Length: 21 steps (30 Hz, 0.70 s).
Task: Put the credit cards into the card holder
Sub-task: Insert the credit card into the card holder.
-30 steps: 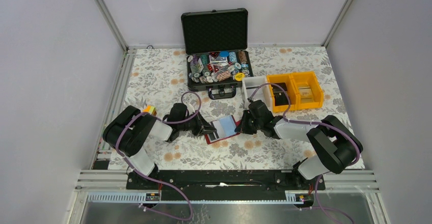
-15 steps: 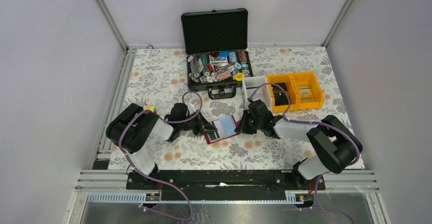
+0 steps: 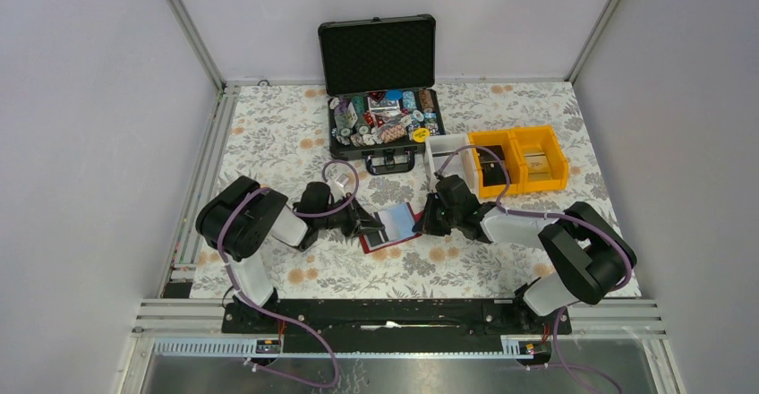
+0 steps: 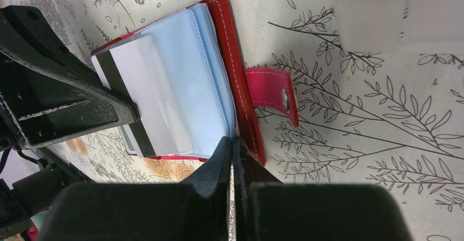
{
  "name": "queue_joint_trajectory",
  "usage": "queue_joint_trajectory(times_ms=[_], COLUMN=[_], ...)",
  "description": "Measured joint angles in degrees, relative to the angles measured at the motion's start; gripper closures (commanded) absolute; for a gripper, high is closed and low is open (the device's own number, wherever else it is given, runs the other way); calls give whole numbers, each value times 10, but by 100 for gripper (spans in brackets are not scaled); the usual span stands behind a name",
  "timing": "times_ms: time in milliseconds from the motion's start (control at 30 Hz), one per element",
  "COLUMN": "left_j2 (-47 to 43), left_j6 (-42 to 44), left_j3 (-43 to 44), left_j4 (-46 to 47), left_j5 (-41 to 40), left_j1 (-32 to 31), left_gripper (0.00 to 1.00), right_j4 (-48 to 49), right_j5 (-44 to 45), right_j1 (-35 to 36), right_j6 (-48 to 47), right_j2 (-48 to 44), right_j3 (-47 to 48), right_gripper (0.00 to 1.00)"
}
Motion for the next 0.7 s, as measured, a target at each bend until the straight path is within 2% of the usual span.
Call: queue_joint_trajectory(times_ms=[133,333,567,700], left_j2=[11,11,-34,-63], left_j6=[-3,1,51,82], left_j3=[0,1,33,51], left_j4=[18,11,-109,-173], left_j5=[0,-3,-19,-34], left_j1=[-3,-4,-7,-8], left_gripper=[100,84,65,57], right_j4=[-1,-4,-4,-4], right_j5=[0,0,0,0], right_j1=[0,0,0,0], right_j6=[0,0,0,0], right_j2=[0,1,1,1], right_j3=[1,3,3,3], right_gripper=[100,100,100,100])
